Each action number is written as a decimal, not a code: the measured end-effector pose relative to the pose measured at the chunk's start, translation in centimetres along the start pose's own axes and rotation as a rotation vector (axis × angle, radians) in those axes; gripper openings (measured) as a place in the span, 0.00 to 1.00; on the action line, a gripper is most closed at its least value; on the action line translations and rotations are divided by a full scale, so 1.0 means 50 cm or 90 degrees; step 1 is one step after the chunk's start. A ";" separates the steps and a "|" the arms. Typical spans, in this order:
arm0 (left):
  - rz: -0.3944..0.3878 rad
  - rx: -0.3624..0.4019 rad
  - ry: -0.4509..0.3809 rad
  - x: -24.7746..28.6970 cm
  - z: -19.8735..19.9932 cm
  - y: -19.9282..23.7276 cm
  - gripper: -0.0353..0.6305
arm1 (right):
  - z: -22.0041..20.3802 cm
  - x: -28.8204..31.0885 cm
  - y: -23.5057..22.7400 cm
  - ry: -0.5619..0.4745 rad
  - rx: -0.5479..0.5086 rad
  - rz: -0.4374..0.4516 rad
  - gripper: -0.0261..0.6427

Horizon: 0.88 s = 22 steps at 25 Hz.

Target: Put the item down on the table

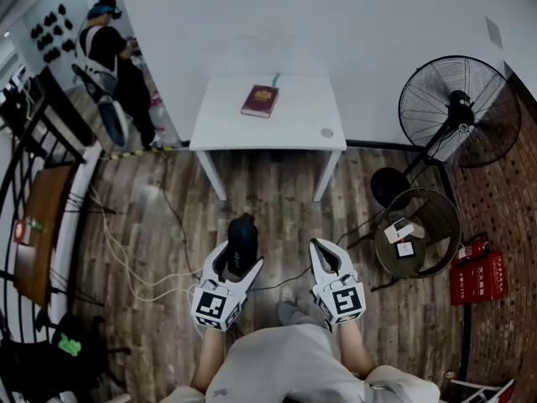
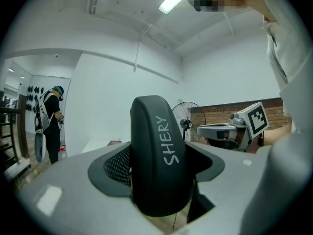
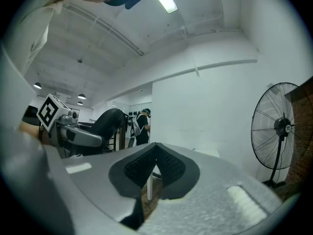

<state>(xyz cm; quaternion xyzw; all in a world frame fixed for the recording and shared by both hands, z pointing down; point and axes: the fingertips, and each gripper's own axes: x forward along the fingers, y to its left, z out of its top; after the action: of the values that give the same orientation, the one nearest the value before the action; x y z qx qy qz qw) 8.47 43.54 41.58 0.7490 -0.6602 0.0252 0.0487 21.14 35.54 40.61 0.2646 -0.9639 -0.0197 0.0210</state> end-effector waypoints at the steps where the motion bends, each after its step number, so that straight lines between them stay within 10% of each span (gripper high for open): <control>1: 0.002 0.002 0.000 0.018 0.004 0.006 0.59 | 0.006 0.014 -0.012 0.000 0.001 0.002 0.04; 22: 0.042 0.021 -0.004 0.250 0.094 0.093 0.59 | 0.032 0.222 -0.192 -0.002 0.012 0.071 0.04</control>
<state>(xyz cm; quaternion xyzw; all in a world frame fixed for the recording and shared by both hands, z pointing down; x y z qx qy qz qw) 5.32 30.14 38.39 0.7277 -0.6841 0.0354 0.0338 16.43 21.67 38.86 0.2103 -0.9774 -0.0102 0.0180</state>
